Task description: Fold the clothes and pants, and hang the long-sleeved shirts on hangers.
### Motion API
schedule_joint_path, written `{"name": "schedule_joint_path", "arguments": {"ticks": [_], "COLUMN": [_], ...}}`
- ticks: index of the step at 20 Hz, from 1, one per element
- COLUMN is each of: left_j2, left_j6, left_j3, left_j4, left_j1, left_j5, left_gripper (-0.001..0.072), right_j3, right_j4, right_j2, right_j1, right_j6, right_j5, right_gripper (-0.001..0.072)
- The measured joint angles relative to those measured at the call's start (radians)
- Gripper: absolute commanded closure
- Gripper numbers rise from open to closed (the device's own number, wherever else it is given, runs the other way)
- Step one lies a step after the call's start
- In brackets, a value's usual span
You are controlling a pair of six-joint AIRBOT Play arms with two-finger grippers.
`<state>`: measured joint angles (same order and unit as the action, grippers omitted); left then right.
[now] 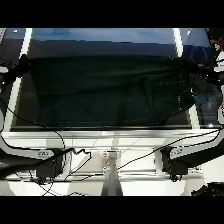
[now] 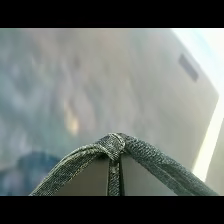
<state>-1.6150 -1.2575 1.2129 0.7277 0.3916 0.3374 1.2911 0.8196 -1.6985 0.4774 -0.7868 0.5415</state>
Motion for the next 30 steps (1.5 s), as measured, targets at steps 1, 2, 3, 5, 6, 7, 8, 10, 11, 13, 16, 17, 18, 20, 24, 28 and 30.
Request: {"name": "schedule_joint_path", "arguments": {"ticks": [1, 2, 3, 5, 6, 7, 8, 10, 11, 13, 16, 17, 18, 20, 24, 28, 30], "left_j2": [-0.008, -0.016, -0.024, -0.040, -0.049, -0.058, -0.069, -0.085, -0.091, -0.086, -0.024, 0.008, 0.052, 0.145, 0.338, 0.481, 0.525], "left_j6": [0.016, 0.030, 0.040, 0.058, 0.066, 0.071, 0.078, 0.080, 0.080, 0.084, 0.087, 0.087, 0.087, 0.087, 0.087, 0.092, 0.103], "left_j3": [0.006, 0.010, 0.013, 0.017, 0.019, 0.019, 0.020, 0.021, 0.021, 0.022, 0.023, 0.023, 0.023, 0.023, 0.023, 0.005, -0.029], "left_j4": [-0.005, -0.010, -0.014, -0.019, -0.019, -0.020, -0.021, -0.023, -0.024, -0.023, -0.008, 0.013, 0.040, 0.100, 0.168, 0.200, 0.209], "left_j1": [-0.017, -0.034, -0.051, -0.090, -0.107, -0.121, -0.134, -0.151, -0.159, -0.164, -0.144, -0.130, -0.111, -0.067, 0.024, 0.072, 0.083], "left_j5": [-0.037, -0.075, -0.109, -0.187, -0.229, -0.265, -0.302, -0.347, -0.351, -0.344, -0.218, -0.152, -0.076, 0.096, 0.390, 0.610, 0.686], "left_gripper": [0.0681, 0.0681, 0.0681, 0.0681, 0.0680, 0.0636, 0.0405, 0.0000, 0.0001, 0.0002, 0.0025, 0.0110, 0.0269, 0.0616, 0.0680, 0.0680, 0.0680], "right_j3": [0.000, 0.000, 0.000, 0.000, 0.000, 0.000, 0.000, 0.000, 0.000, 0.000, 0.000, 0.000, 0.000, 0.000, 0.000, -0.051, -0.127], "right_j4": [0.000, -0.001, -0.001, -0.002, -0.003, -0.003, -0.003, -0.002, -0.002, -0.002, 0.015, 0.032, 0.055, 0.105, 0.212, 0.369, 0.394], "right_j2": [-0.002, -0.003, -0.005, -0.006, -0.007, -0.008, -0.010, -0.014, -0.014, -0.008, 0.030, 0.052, 0.077, 0.128, 0.229, 0.298, 0.341], "right_j1": [-0.007, -0.011, -0.014, -0.019, -0.020, -0.021, -0.021, -0.021, -0.022, -0.023, -0.016, -0.008, 0.005, 0.042, 0.157, 0.275, 0.325], "right_j6": [-0.003, -0.003, -0.006, -0.007, -0.007, -0.009, -0.009, -0.009, -0.009, -0.009, -0.035, -0.055, -0.082, -0.146, -0.306, -0.523, -0.538], "right_j5": [-0.026, -0.045, -0.063, -0.097, -0.109, -0.126, -0.151, -0.164, -0.166, -0.165, -0.154, -0.140, -0.118, -0.043, 0.257, 0.589, 0.679], "right_gripper": [0.0677, 0.0676, 0.0677, 0.0676, 0.0605, 0.0298, 0.0087, 0.0080, 0.0080, 0.0081, 0.0105, 0.0114, 0.0230, 0.0675, 0.0678, 0.0678, 0.0579]}}
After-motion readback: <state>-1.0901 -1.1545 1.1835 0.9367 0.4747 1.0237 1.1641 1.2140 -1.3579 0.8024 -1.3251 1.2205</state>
